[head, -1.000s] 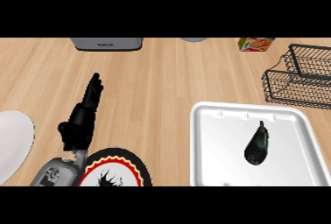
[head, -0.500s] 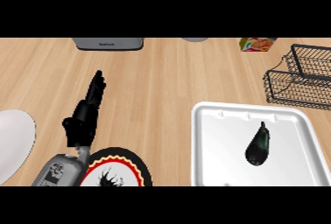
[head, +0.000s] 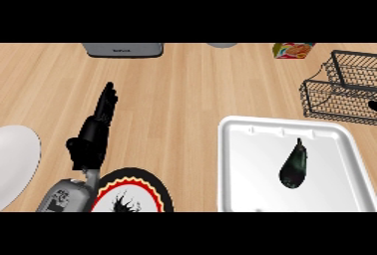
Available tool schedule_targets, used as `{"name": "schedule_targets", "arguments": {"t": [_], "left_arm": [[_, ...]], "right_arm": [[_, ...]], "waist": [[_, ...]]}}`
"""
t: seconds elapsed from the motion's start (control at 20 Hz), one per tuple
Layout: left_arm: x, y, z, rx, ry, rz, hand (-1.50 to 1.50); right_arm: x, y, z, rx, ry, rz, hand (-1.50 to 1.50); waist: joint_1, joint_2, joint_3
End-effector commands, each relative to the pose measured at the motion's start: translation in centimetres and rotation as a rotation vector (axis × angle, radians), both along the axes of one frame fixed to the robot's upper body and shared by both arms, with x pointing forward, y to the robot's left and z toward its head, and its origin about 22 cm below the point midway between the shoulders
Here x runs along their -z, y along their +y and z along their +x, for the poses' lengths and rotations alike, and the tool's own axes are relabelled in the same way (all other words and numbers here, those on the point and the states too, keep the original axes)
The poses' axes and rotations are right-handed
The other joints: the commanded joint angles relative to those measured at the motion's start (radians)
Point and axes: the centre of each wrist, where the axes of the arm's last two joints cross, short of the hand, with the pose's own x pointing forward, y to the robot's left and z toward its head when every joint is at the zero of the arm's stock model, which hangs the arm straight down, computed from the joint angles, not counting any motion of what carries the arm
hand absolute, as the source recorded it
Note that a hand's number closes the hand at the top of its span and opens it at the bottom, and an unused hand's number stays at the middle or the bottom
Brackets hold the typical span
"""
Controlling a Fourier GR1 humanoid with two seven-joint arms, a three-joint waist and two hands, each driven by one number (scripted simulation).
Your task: Pick the eggplant from the tray and place it in the tiered basket
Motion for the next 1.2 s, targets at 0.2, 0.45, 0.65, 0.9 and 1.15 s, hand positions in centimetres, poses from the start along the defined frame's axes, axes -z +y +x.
{"name": "schedule_targets", "arguments": {"t": [0.2, 0.45, 0.65, 0.9, 1.15], "left_arm": [[-1.9, -0.7, 1.7, -0.003, 0.002, 0.010, 0.00], [0.1, -1.2, 0.2, -0.015, 0.008, -0.006, 0.00], [1.2, -0.5, -0.4, -0.005, 0.011, -0.020, 0.00], [1.2, -0.2, -0.3, -0.021, 0.012, 0.003, 0.00], [-0.6, -0.4, 0.1, 0.020, 0.017, 0.004, 0.00]], "right_arm": [[1.1, 1.6, -0.1, -0.022, 0.104, -0.074, -1.50], [1.4, -0.9, -0.7, -0.004, 0.110, -0.130, -1.50], [1.7, 1.6, -0.9, -0.035, 0.116, -0.187, -1.50], [3.8, 1.1, -1.0, -0.087, 0.116, -0.208, -1.50], [5.8, 2.7, 0.2, -0.130, 0.046, -0.278, -1.50]], "waist": [[-0.008, -0.001, 0.001], [-0.010, -0.001, 0.001], [-0.008, -0.001, 0.000], [-0.009, -0.001, 0.001], [-0.003, 0.000, 0.001]]}}
